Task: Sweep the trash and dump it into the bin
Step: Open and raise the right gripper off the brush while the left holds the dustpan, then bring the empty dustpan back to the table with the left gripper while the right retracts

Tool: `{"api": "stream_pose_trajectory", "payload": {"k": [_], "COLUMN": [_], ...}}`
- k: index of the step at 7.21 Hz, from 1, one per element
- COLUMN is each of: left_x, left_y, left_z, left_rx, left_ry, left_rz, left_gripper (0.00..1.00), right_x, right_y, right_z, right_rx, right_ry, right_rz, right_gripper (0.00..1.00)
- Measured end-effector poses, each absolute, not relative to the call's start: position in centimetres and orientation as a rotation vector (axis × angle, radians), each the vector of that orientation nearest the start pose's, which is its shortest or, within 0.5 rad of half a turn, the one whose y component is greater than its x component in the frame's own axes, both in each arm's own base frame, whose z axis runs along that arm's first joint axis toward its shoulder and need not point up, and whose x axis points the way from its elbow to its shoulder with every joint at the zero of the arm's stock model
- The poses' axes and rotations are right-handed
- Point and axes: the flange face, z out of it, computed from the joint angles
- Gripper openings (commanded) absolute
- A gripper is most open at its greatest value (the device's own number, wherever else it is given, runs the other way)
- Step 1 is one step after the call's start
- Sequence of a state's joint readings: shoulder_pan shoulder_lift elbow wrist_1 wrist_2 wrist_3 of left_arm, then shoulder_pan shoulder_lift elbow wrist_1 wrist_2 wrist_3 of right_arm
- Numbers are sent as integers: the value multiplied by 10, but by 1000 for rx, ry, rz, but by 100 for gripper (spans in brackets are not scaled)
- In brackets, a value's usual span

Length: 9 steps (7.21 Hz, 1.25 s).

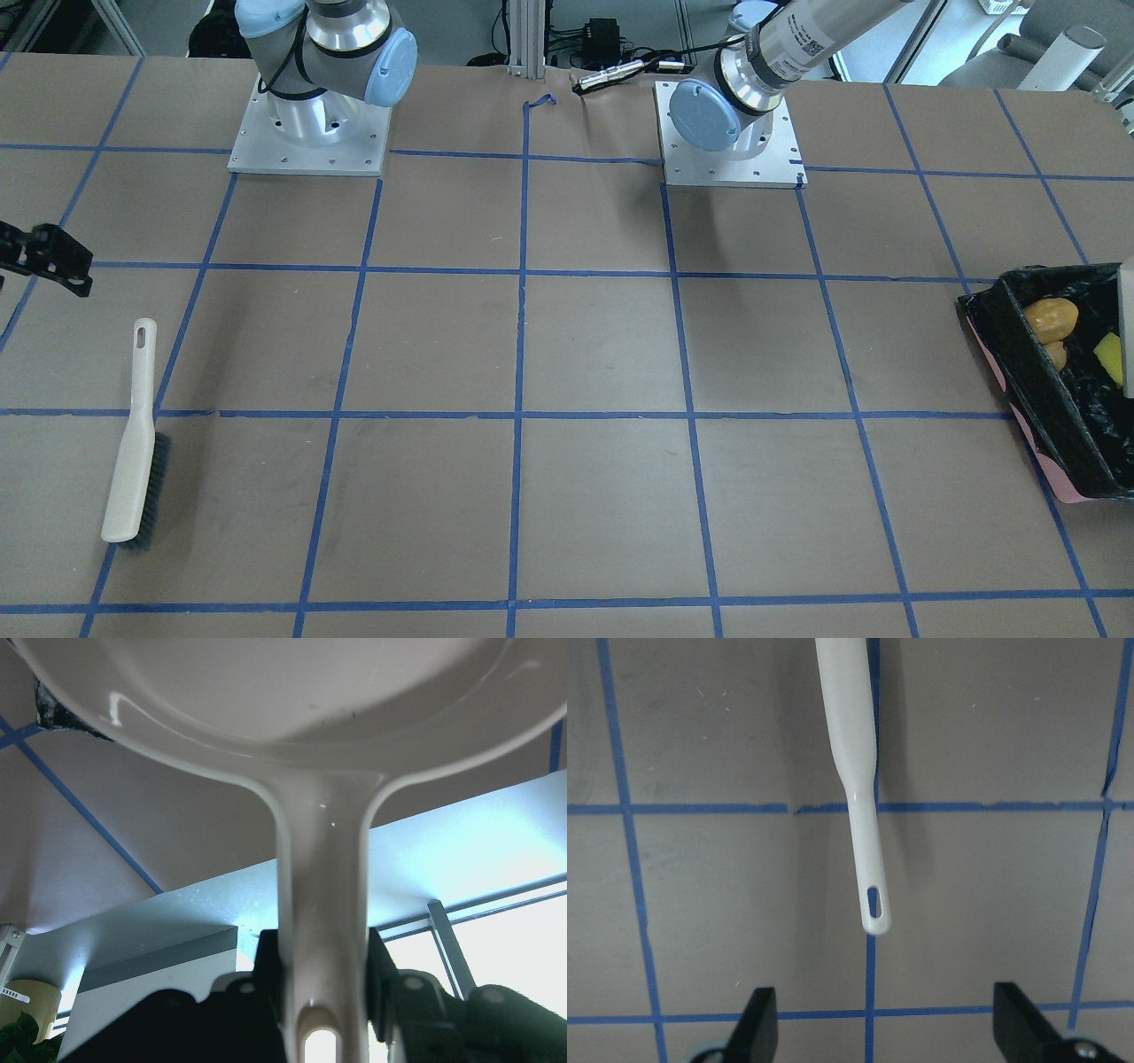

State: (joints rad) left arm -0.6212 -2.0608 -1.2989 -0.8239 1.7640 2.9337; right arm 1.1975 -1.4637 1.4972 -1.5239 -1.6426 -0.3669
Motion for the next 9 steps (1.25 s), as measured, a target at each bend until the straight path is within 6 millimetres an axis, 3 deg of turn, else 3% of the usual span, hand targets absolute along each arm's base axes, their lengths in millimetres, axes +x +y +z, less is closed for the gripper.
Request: {"api": "stream_pose_trajectory", "payload": {"k": [1, 2, 3, 5, 7, 9], "left_x": [517, 518, 515, 485, 427, 316], "left_y": [-511, -513, -520, -549, -589, -652], "left_z": [421, 427, 440, 470, 468, 446], "left_rx": [-2882, -2871, -2845, -2748, -2619, -2493], "left_ry": [-1976, -1949, -1913, -1893, -1940, -1974], "left_rz": [-653, -611, -513, -296, -114, -53], "left_gripper": [0, 0, 0, 0, 0, 0], "right_x": [-49, -10, 35, 116, 168, 182], "right_y": [-534, -534, -531, -519, -511, -510], "right_z": [497, 514, 521, 526, 530, 526], "right_rx": [41, 72, 103, 162, 100, -47], "right_ry": [3170, 3175, 3183, 3191, 3188, 3181], "right_rz": [163, 153, 144, 118, 21, -40], "right_gripper": [100, 100, 100, 100, 100, 100]}}
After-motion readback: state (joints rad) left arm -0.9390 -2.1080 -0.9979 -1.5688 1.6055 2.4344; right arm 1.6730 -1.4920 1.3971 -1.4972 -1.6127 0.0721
